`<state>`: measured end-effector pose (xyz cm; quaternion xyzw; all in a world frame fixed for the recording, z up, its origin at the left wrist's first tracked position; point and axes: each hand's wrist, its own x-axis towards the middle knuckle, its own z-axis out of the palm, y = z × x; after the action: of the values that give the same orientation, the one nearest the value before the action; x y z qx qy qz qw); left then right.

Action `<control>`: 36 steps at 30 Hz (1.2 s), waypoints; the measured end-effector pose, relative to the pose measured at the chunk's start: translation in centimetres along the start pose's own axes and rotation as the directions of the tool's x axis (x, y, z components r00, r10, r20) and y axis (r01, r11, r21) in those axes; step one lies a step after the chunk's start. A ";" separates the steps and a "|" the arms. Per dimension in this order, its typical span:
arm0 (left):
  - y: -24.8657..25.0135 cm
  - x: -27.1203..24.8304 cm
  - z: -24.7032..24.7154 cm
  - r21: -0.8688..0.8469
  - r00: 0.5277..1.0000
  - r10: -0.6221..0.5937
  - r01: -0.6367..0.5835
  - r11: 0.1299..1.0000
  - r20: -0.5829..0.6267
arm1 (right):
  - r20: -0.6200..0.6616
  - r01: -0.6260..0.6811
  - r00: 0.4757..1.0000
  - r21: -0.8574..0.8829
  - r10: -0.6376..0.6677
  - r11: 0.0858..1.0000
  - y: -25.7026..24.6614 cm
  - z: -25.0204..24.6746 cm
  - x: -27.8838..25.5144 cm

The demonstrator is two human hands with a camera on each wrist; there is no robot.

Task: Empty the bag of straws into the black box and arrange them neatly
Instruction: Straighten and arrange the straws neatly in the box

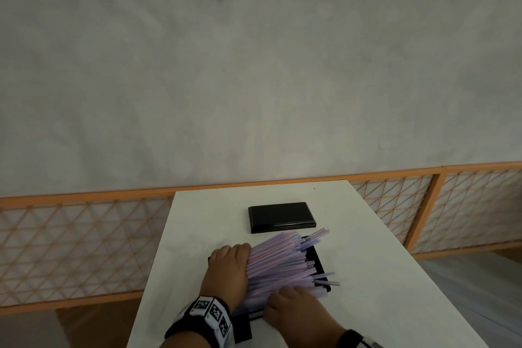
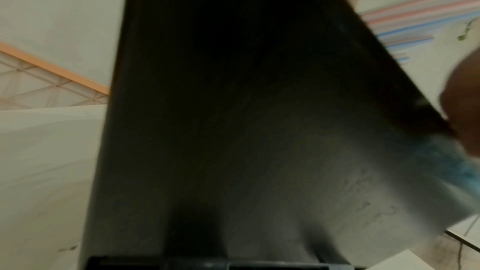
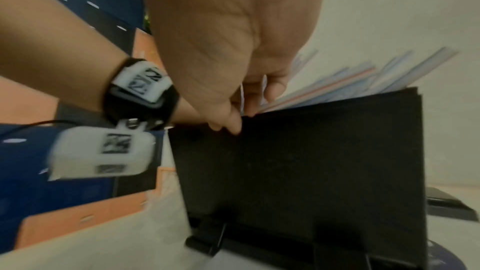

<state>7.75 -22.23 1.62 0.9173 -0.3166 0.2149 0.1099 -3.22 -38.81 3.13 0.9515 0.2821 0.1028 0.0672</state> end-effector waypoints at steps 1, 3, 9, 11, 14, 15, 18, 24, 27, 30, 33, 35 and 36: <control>0.0 -0.1 -0.1 0.004 1.000 0.001 -0.001 1.000 0.000 | 0.058 -0.022 0.998 0.018 0.021 1.000 0.5 -0.1 0.3; 0.1 -0.1 -0.3 -0.002 1.000 0.004 -0.004 1.000 0.006 | 0.113 -0.041 0.993 0.050 0.035 0.998 1.3 -0.7 1.0; 0.3 -0.1 -0.7 -0.005 0.999 0.000 0.000 1.000 0.042 | 0.346 -0.228 0.929 0.248 0.134 0.942 0.4 -2.3 2.1; 0.3 -0.2 -0.9 -0.013 0.999 -0.004 0.005 1.000 0.046 | 0.401 -0.295 0.897 0.227 0.187 0.928 -0.1 -2.4 2.4; 0.3 -0.2 -1.0 -0.029 0.999 0.005 -0.004 1.000 0.043 | 0.497 -0.327 0.846 0.195 0.194 0.925 -0.3 -2.4 3.0; 0.3 -0.2 -1.1 -0.028 0.999 0.007 -0.006 1.000 0.043 | 0.535 -0.327 0.824 0.182 0.186 0.927 -0.2 -2.5 3.4; 0.4 0.0 -1.2 -0.031 0.998 0.000 0.002 1.000 0.055 | 0.587 -0.302 0.792 0.135 0.169 0.944 -0.1 -3.0 4.3; 0.4 0.2 -1.3 -0.015 0.998 -0.015 0.016 1.000 0.065 | 0.633 -0.328 0.751 0.111 0.187 0.938 -0.2 -2.9 5.3; 0.4 0.3 -1.3 -0.018 0.998 -0.008 0.010 1.000 0.066 | 0.687 -0.426 0.699 0.180 0.196 0.887 0.1 -2.7 5.4; 0.4 0.3 -1.3 -0.022 0.999 0.002 0.000 1.000 0.053 | 0.719 -0.503 0.667 0.241 0.196 0.830 0.4 -2.8 5.7; 0.3 0.3 -1.2 -0.026 0.999 0.009 -0.008 1.000 0.044 | 0.688 -0.487 0.693 0.227 0.214 0.844 0.4 -2.8 5.6; 0.2 0.3 -1.1 -0.032 0.999 0.012 -0.011 0.999 0.041 | 0.619 -0.434 0.755 0.220 0.219 0.874 0.1 -2.8 5.2; 0.2 0.2 -1.0 -0.031 0.999 0.014 -0.013 0.999 0.040 | 0.568 -0.412 0.791 0.215 0.229 0.886 -0.1 -2.8 4.9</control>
<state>7.48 -22.16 2.64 0.9176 -0.3280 0.1921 0.1163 0.14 -35.83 6.61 0.9742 0.0978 -0.2003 -0.0359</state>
